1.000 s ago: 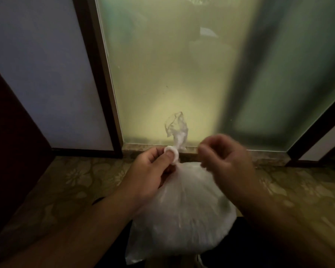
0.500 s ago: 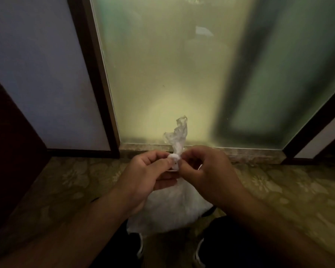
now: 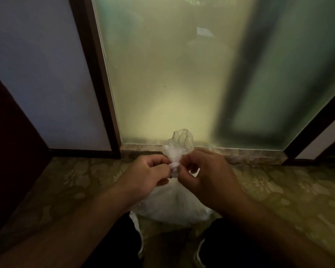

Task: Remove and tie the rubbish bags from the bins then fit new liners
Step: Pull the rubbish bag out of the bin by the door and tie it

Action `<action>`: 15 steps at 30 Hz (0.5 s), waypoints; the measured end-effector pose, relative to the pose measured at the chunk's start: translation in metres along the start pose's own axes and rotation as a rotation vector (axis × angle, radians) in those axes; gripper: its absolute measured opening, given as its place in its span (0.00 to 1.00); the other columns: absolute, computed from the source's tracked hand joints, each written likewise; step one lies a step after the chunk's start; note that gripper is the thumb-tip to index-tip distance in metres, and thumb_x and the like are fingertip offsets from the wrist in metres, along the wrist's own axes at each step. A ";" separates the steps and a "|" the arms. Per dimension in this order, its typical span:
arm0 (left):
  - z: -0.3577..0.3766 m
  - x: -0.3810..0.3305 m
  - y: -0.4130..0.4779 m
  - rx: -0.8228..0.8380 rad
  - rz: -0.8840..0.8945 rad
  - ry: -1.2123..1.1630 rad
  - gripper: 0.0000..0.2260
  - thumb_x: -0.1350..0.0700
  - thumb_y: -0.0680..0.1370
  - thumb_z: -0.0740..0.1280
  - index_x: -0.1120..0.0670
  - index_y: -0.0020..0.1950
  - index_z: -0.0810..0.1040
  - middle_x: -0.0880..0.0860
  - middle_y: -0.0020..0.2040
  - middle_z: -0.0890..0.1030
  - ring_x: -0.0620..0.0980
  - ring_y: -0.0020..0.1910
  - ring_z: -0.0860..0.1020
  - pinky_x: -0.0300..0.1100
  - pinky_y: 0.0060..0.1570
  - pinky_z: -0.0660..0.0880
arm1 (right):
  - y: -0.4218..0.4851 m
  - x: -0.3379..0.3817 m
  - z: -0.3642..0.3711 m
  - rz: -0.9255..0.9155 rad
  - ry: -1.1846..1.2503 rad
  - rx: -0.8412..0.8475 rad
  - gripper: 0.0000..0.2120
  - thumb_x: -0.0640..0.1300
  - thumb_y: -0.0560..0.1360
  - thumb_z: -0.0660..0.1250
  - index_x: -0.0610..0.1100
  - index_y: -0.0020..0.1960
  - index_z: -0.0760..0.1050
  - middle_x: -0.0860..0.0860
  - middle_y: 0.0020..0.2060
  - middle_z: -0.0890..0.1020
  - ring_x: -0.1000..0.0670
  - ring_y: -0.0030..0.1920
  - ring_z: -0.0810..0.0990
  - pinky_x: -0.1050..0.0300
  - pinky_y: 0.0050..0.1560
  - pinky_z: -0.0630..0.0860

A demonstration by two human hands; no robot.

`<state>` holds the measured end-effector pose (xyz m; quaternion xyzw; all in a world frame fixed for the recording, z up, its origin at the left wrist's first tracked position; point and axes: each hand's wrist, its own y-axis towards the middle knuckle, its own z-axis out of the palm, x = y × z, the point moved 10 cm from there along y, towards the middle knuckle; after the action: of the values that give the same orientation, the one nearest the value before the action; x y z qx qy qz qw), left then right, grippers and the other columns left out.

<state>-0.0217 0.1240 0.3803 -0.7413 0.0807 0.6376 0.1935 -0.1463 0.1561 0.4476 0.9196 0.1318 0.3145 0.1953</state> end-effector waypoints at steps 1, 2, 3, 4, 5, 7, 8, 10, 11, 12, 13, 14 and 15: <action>0.001 0.001 0.000 0.028 -0.005 -0.006 0.11 0.60 0.79 0.67 0.51 0.39 0.84 0.57 0.39 0.78 0.52 0.39 0.76 0.46 0.42 0.75 | 0.000 0.001 0.000 -0.021 -0.004 -0.007 0.15 0.61 0.73 0.63 0.51 0.39 0.78 0.60 0.33 0.75 0.58 0.35 0.76 0.57 0.35 0.74; 0.002 0.002 -0.001 0.050 -0.014 -0.021 0.12 0.61 0.79 0.67 0.50 0.38 0.84 0.56 0.38 0.76 0.50 0.37 0.73 0.44 0.39 0.72 | 0.000 0.003 -0.001 -0.042 -0.007 -0.012 0.14 0.60 0.73 0.64 0.51 0.39 0.79 0.61 0.33 0.74 0.57 0.35 0.75 0.57 0.35 0.74; 0.003 0.003 -0.001 0.063 -0.023 -0.037 0.11 0.61 0.78 0.67 0.50 0.38 0.84 0.56 0.38 0.75 0.49 0.37 0.72 0.41 0.38 0.71 | 0.000 0.005 0.000 -0.060 -0.007 -0.016 0.14 0.59 0.73 0.64 0.50 0.40 0.79 0.61 0.34 0.74 0.57 0.35 0.75 0.58 0.34 0.74; 0.003 0.003 -0.001 0.073 -0.031 -0.056 0.10 0.60 0.77 0.68 0.51 0.39 0.84 0.57 0.40 0.75 0.51 0.39 0.72 0.41 0.40 0.71 | 0.000 0.006 0.000 -0.075 0.000 -0.020 0.13 0.57 0.74 0.64 0.49 0.40 0.79 0.62 0.34 0.73 0.57 0.35 0.75 0.58 0.34 0.74; 0.004 0.002 -0.002 0.087 -0.040 -0.077 0.07 0.59 0.75 0.68 0.51 0.40 0.84 0.58 0.41 0.75 0.54 0.41 0.71 0.44 0.42 0.71 | 0.000 0.006 0.000 -0.083 0.016 -0.027 0.12 0.56 0.74 0.64 0.49 0.41 0.80 0.61 0.34 0.73 0.57 0.35 0.75 0.59 0.34 0.73; 0.006 0.000 -0.004 0.121 -0.061 -0.136 0.06 0.58 0.70 0.68 0.51 0.40 0.84 0.59 0.42 0.74 0.55 0.42 0.70 0.47 0.44 0.69 | 0.000 0.004 0.001 -0.072 0.072 -0.048 0.08 0.51 0.74 0.67 0.48 0.42 0.81 0.61 0.35 0.76 0.57 0.36 0.76 0.63 0.35 0.72; 0.007 0.000 -0.005 0.132 -0.073 -0.173 0.06 0.60 0.69 0.68 0.52 0.39 0.85 0.59 0.42 0.75 0.55 0.41 0.70 0.46 0.42 0.69 | 0.000 0.001 0.001 -0.051 0.107 -0.058 0.06 0.49 0.74 0.68 0.49 0.42 0.82 0.61 0.35 0.77 0.58 0.37 0.77 0.66 0.36 0.71; 0.008 0.001 -0.006 0.138 -0.090 -0.269 0.07 0.63 0.70 0.70 0.54 0.41 0.85 0.59 0.43 0.79 0.54 0.41 0.75 0.45 0.42 0.71 | -0.001 -0.007 0.002 0.026 0.173 -0.082 0.04 0.48 0.75 0.70 0.50 0.44 0.84 0.60 0.37 0.82 0.59 0.39 0.80 0.68 0.39 0.73; 0.009 0.004 -0.006 0.135 -0.102 -0.336 0.07 0.63 0.69 0.70 0.55 0.43 0.86 0.59 0.44 0.81 0.54 0.42 0.78 0.46 0.44 0.74 | -0.002 -0.011 0.002 0.081 0.211 -0.097 0.03 0.47 0.75 0.71 0.51 0.46 0.84 0.60 0.38 0.83 0.59 0.40 0.81 0.67 0.41 0.75; 0.011 0.006 -0.006 0.127 -0.122 -0.411 0.08 0.62 0.68 0.70 0.56 0.45 0.86 0.60 0.46 0.82 0.55 0.44 0.80 0.47 0.47 0.75 | -0.004 -0.016 0.002 0.141 0.259 -0.114 0.02 0.46 0.76 0.73 0.51 0.46 0.84 0.59 0.39 0.84 0.59 0.41 0.82 0.66 0.42 0.77; 0.013 0.009 -0.006 0.122 -0.136 -0.481 0.10 0.61 0.69 0.69 0.57 0.47 0.86 0.61 0.48 0.83 0.56 0.46 0.81 0.49 0.51 0.76 | -0.005 -0.021 0.001 0.197 0.306 -0.136 0.03 0.44 0.75 0.74 0.52 0.46 0.83 0.58 0.39 0.85 0.59 0.41 0.83 0.65 0.43 0.78; 0.016 0.010 -0.007 0.116 -0.144 -0.531 0.11 0.61 0.70 0.69 0.58 0.50 0.86 0.61 0.50 0.84 0.57 0.48 0.82 0.51 0.53 0.77 | -0.007 -0.024 -0.001 0.238 0.353 -0.155 0.05 0.43 0.75 0.74 0.52 0.45 0.81 0.57 0.38 0.85 0.58 0.41 0.83 0.64 0.42 0.79; 0.017 0.010 -0.006 0.104 -0.140 -0.561 0.12 0.61 0.70 0.69 0.58 0.52 0.85 0.61 0.51 0.84 0.57 0.49 0.82 0.51 0.53 0.77 | -0.007 -0.026 -0.002 0.258 0.389 -0.164 0.06 0.41 0.74 0.74 0.51 0.44 0.81 0.56 0.38 0.85 0.58 0.40 0.83 0.65 0.41 0.78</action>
<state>-0.0328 0.1376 0.3695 -0.5289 0.0053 0.7977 0.2896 -0.1686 0.1537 0.4319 0.8320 0.0226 0.5176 0.1984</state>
